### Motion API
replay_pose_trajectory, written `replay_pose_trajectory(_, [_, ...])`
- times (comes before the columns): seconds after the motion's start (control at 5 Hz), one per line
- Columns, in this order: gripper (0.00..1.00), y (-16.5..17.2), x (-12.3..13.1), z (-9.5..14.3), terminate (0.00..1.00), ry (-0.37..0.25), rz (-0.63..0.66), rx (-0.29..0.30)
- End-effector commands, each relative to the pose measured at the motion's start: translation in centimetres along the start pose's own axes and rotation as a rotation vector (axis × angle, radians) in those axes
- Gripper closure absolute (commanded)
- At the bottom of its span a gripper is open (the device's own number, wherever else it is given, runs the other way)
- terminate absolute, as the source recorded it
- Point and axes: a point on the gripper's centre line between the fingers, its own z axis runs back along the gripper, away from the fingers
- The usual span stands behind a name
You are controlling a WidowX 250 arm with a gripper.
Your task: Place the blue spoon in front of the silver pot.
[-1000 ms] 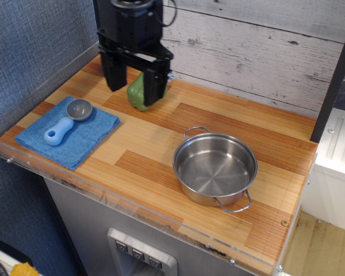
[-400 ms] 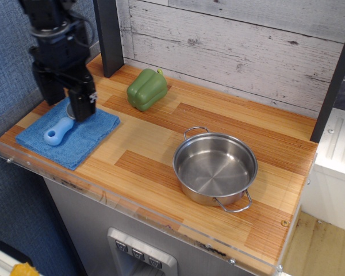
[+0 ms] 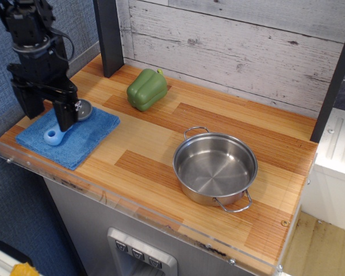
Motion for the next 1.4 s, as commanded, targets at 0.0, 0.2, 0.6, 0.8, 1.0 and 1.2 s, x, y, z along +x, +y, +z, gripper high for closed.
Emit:
replay_pose_trajectory(0.0, [0.0,0.6,0.8,0.0,0.0,-0.004,0.064,0.037])
replay_pose_trajectory(0.2, [0.0,0.4,1.2,-0.7,0.0,0.013,0.071,0.04])
replay_pose_trajectory(0.6, [0.0,-0.3,1.9,-1.9,0.0,0.043,0.058,0.045])
replay_pose_trajectory(0.8, [1.0,-0.4,2.0,-2.2,0.0,0.047,0.056,0.049])
replay_pose_trajectory(1.0, [1.0,-0.4,2.0,-2.0,0.0,0.048,0.052,0.054])
replay_pose_trajectory(1.2, [1.0,-0.5,1.9,-1.8,0.0,0.043,0.051,0.056])
